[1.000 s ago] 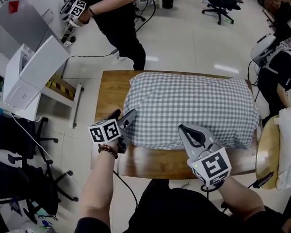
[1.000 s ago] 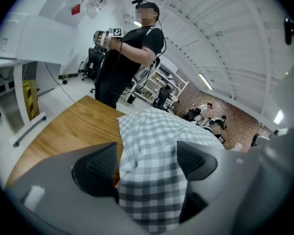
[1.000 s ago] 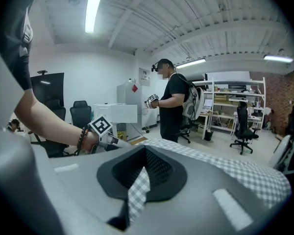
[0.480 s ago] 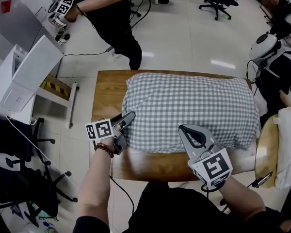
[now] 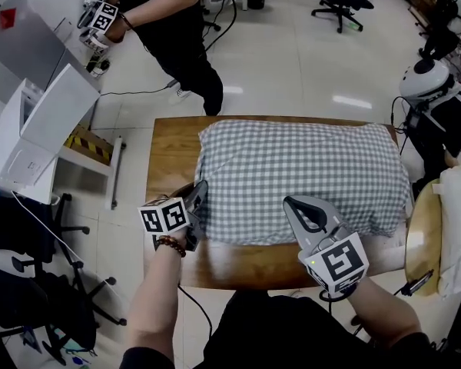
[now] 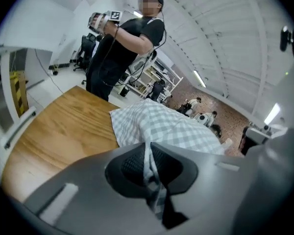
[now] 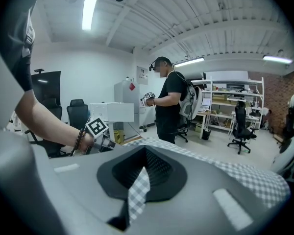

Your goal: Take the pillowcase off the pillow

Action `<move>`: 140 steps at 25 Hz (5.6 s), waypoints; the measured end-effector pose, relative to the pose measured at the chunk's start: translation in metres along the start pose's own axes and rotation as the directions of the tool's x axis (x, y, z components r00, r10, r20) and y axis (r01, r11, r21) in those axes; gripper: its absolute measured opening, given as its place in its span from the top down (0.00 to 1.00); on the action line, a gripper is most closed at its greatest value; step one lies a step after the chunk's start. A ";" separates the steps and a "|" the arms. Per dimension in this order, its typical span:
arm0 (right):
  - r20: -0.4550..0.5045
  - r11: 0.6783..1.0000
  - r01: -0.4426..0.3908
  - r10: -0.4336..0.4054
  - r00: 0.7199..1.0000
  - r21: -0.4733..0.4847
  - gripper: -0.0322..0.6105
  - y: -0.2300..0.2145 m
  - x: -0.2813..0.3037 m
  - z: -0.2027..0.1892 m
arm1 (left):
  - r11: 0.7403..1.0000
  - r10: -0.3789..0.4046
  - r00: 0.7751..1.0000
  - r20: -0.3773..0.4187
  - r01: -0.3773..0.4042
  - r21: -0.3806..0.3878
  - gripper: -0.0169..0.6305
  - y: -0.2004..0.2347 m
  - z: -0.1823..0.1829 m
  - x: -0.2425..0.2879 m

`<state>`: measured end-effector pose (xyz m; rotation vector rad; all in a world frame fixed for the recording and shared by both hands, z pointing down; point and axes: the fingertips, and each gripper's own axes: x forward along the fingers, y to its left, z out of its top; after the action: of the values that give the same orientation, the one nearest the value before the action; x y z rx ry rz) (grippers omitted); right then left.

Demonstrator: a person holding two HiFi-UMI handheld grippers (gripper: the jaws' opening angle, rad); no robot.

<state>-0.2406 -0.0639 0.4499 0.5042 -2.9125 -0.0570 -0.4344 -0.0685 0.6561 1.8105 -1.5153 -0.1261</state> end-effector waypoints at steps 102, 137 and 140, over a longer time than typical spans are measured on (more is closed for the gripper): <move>-0.306 0.941 0.107 -0.004 0.952 0.320 0.87 -0.357 -0.189 -0.295 | 0.678 0.659 0.751 -0.027 -0.579 0.453 0.95 -0.019 -0.031 0.066; -0.365 0.905 0.412 -0.349 0.863 0.106 0.91 -0.362 -0.237 -0.206 | 0.706 0.686 0.724 0.077 -0.687 0.173 0.96 0.045 0.063 -0.083; -0.368 0.896 0.428 -0.361 0.857 0.117 0.91 -0.368 -0.247 -0.210 | 0.707 0.685 0.724 0.076 -0.687 0.168 0.96 0.043 0.063 -0.085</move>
<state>0.1481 -0.3287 0.5872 1.0343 -2.4447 0.2394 -0.5261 -0.0242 0.6048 1.2454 -2.1680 0.3903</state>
